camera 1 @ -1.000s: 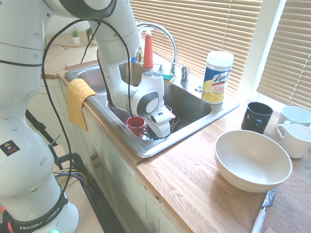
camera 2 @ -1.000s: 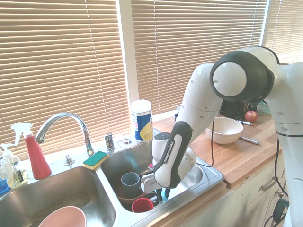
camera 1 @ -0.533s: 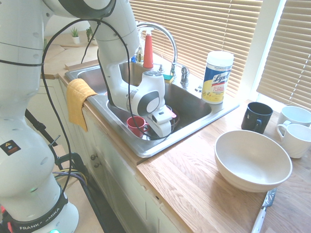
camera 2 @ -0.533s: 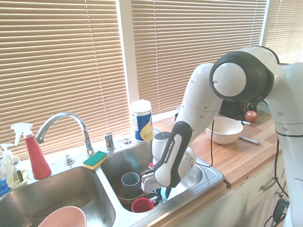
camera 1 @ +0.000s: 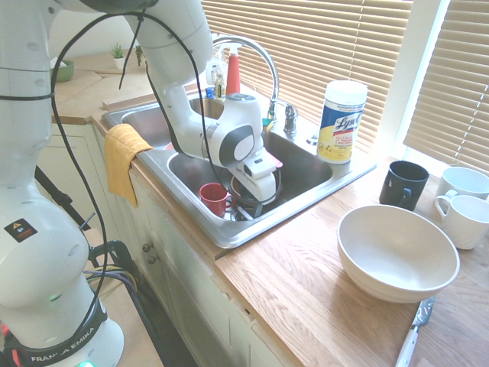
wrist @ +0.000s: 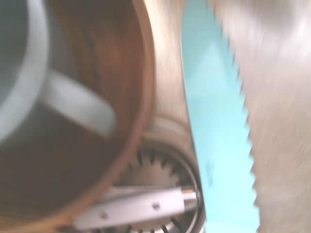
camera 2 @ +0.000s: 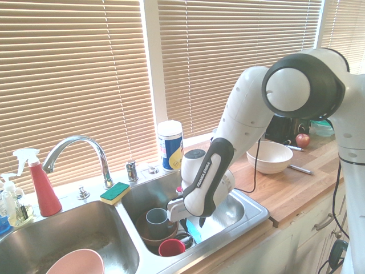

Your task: Put the knife into the sink

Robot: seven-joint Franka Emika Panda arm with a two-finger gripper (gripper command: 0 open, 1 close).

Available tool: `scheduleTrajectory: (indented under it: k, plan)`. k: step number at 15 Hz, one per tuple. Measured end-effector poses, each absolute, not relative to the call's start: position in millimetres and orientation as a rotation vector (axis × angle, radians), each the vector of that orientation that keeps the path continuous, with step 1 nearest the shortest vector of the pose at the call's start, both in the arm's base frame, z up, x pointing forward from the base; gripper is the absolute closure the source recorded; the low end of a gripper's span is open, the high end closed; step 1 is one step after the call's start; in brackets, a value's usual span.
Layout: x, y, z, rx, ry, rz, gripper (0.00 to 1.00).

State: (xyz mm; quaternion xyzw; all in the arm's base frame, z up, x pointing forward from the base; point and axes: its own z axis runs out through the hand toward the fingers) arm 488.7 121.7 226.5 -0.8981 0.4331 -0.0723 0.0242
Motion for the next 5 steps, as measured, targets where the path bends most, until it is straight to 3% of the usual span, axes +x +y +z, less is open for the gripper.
scheduleTrajectory:
  k: [5]
  plan:
    - [473, 133, 342, -2.807, 1.29, -0.271, 0.0]
